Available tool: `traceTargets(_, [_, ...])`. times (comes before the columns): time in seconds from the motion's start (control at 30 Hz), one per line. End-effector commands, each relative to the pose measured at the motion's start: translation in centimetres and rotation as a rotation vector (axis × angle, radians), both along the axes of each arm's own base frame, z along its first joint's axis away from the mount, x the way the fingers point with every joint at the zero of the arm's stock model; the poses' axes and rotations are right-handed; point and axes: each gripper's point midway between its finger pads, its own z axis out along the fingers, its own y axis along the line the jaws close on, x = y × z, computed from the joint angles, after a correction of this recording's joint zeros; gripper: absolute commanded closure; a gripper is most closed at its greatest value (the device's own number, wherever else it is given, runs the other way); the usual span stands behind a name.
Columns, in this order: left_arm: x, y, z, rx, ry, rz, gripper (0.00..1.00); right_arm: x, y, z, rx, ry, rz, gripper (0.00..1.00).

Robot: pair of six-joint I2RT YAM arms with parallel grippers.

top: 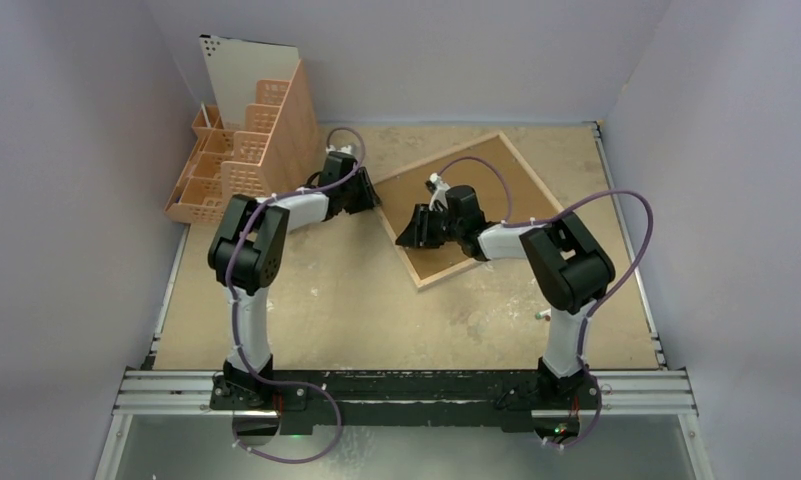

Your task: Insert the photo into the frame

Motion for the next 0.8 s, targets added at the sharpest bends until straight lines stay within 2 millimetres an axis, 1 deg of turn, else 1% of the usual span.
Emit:
traceTargets(0.0, [0.8,0.0,-2.2,0.085,-0.003,-0.043,0.69,1.7,1.2,0.9,0.018,-0.057,0.017,0.57])
traceTargets(0.1, [1.2,-0.2,-2.4,0.089,-0.007,-0.051,0.69,2.3,1.3,0.1,0.003,-0.054,0.009,0.57])
traceTargets(0.23, [1.5,-0.3,-3.0,0.094,-0.006,-0.054,0.69,2.4,1.6,-0.5,-0.001,-0.048,0.028,0.56])
traceTargets(0.47, [1.9,-0.3,-3.7,0.104,0.002,-0.054,0.68,1.0,1.3,-1.7,-0.034,0.008,0.092,0.57])
traceTargets(0.63, [2.2,-0.2,-4.1,0.111,0.004,-0.046,0.68,0.4,0.8,-1.5,-0.063,0.036,0.086,0.57])
traceTargets(0.77, [2.2,0.0,-4.3,0.121,0.010,-0.038,0.68,0.2,0.2,-1.9,-0.099,0.046,0.078,0.56])
